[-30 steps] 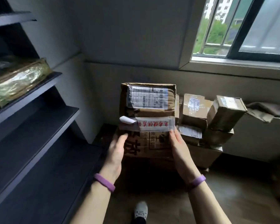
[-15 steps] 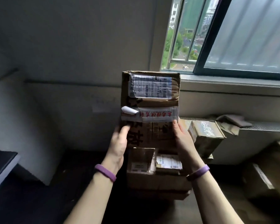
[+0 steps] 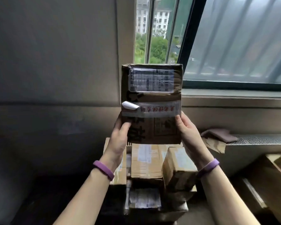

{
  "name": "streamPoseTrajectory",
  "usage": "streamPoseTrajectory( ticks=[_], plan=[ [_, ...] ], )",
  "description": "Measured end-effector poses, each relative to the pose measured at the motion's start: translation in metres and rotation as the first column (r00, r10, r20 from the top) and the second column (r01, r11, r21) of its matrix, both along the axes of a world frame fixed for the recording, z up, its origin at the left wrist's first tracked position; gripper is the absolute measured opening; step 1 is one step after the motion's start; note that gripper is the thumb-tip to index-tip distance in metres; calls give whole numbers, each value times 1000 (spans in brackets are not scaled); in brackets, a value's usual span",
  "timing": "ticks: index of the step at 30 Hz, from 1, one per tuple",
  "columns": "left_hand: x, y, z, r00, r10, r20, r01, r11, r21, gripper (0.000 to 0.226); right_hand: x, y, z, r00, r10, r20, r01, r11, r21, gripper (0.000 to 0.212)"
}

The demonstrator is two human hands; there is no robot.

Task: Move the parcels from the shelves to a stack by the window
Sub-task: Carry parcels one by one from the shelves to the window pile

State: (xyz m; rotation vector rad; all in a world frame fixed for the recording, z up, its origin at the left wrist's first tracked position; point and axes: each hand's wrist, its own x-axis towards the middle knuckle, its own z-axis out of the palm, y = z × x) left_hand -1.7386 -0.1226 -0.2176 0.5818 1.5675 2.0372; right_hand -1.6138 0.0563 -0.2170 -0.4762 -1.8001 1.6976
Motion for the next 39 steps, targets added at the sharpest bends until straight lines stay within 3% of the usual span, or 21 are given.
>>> streamPoseTrajectory(
  ticks=[9, 13, 18, 25, 29, 39],
  plan=[
    [24, 142, -11, 999, 16, 39, -14, 999, -33, 35, 10, 155, -17, 997, 71, 15, -70, 996, -48, 51],
    [28, 177, -33, 999, 22, 35, -17, 990, -137, 35, 17, 194, -39, 996, 65, 57, -58, 991, -118, 36],
    [23, 196, -59, 998, 37, 49, -22, 960, -278, 30, 25, 215, -66, 990, 21, 140, 2, 987, -160, 26],
    [21, 209, -83, 994, 50, 97, -10, 927, -375, 47, 24, 230, -101, 960, 17, 279, 49, 972, -228, 23],
    [20, 211, -96, 997, 49, 65, -15, 899, -438, 41, 25, 230, -117, 941, 31, 336, 55, 968, -245, 23],
    [21, 222, -126, 979, 68, 191, 29, 886, -462, 25, 31, 231, -148, 901, 67, 428, 76, 949, -307, 26]
  ],
)
